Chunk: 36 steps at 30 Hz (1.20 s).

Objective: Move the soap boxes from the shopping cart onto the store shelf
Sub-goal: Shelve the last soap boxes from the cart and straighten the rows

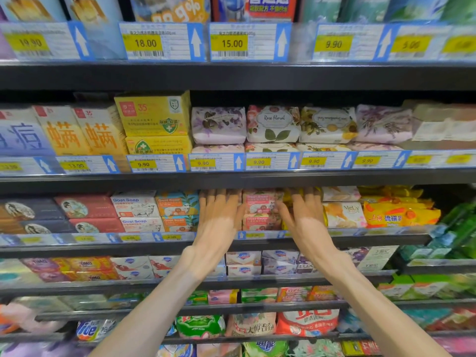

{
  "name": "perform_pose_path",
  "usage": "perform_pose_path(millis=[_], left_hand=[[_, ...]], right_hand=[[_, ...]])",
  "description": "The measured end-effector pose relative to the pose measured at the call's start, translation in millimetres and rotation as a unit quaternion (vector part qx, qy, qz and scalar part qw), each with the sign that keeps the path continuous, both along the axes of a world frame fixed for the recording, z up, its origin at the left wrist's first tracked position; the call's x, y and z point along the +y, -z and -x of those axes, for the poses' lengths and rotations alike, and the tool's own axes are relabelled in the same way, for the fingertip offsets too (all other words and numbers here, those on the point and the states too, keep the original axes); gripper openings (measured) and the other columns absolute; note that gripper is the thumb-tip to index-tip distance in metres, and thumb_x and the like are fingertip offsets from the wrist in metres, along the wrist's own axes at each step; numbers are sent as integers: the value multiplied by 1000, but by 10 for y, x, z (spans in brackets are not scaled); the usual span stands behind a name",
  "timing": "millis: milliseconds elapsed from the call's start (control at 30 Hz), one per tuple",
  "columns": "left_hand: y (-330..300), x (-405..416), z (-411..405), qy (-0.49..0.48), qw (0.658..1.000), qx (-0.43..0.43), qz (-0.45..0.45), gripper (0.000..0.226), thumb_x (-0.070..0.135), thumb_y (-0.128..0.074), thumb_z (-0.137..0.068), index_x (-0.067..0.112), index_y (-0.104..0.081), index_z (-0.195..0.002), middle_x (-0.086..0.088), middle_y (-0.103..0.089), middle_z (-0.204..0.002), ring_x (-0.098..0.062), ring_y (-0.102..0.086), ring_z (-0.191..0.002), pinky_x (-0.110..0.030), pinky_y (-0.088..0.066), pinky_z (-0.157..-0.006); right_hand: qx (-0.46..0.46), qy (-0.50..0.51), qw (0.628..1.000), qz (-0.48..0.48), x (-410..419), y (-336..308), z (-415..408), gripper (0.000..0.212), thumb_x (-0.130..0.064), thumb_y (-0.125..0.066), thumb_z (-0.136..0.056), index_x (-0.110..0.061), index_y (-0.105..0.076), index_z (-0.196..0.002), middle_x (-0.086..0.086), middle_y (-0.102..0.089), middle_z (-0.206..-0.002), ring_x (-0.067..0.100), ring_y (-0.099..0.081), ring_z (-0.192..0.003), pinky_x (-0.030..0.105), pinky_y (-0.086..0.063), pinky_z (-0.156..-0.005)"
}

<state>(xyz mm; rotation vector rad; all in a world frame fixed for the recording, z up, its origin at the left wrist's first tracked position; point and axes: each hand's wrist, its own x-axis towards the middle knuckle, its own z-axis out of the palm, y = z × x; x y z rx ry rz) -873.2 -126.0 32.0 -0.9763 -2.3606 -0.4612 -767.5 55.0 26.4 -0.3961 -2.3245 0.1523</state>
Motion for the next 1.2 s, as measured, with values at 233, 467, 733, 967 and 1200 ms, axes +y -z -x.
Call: perform_pose_path(millis=[233,467,733,967,1200], left_hand=[[-27,22,-7,-22,999,-35,-1,33,34,-59,-96,15,-64,-123,-14,-58,-124,-41,-49,-116,-55,-36,-101],[-63,77,-23,-40,998,-54,9,32,31,-62,-95,18,-63,-125,-14,-57,-129,-41,-48,-120,-57,-36,-102],[-110,76,-46,-44,996,-69,30,33,35,-60,-95,17,-64,-123,-14,-58,-128,-41,-47,-122,-57,-32,-105],[-2,34,-56,-14,1000,11,-25,36,34,-63,-92,14,-64,-122,-17,-60,-120,-42,-52,-113,-56,-40,-96],[35,23,-46,-5,999,14,-28,35,34,-57,-96,17,-61,-127,-16,-57,-124,-41,-50,-117,-55,-39,-96]], right_hand=[[2,9,999,47,-48,-40,-12,30,-29,-65,-92,-2,-60,-104,19,-56,-119,37,-49,-108,37,-42,-88],[15,-6,998,53,-50,-34,-43,27,-29,-64,-94,-3,-59,-92,16,-55,-109,33,-47,-101,38,-43,-82],[24,-15,999,44,-17,13,-62,28,-30,-65,-93,-3,-60,-95,15,-54,-107,33,-46,-101,40,-44,-84],[17,-21,999,35,-5,22,-49,28,-31,-60,-95,-2,-58,-95,15,-54,-109,34,-47,-102,42,-46,-84],[-6,-19,997,70,6,12,-99,34,-37,-56,-95,-7,-60,-111,12,-51,-110,32,-46,-107,43,-46,-89]])
